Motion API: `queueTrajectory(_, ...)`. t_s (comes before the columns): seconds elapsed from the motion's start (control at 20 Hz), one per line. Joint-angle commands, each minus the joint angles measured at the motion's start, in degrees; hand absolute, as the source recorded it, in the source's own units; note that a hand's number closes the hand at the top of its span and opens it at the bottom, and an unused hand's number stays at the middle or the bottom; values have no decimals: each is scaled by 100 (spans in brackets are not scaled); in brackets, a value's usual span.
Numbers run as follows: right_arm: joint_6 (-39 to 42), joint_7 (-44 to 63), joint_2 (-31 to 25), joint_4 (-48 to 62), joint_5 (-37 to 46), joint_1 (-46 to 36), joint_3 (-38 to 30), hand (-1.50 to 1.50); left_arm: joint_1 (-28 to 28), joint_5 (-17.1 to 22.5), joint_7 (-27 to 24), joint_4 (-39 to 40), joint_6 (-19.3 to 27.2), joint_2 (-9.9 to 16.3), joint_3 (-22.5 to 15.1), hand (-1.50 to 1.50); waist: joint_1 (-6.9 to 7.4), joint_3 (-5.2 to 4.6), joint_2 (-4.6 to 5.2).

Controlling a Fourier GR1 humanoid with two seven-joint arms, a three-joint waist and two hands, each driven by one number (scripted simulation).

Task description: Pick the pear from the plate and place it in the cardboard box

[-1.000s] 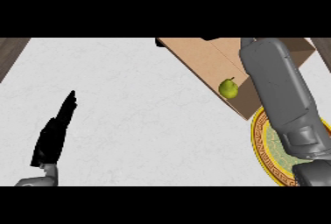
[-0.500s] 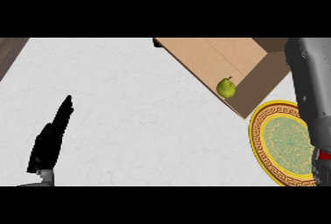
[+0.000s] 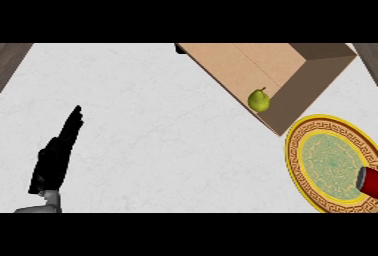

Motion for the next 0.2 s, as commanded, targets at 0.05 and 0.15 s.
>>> queueTrajectory(0.05, 827, -589, -995, 879, -139, 189, -277, -150, 121, -102, -254, -17, 34, -83, -123, 0, 108, 3, 39)
queueTrajectory(0.15, 1099, -868, -1261, 1099, -55, 207, -233, -150, -316, -87, -51, 164, 44, -81, -79, 0, 118, 6, 64)
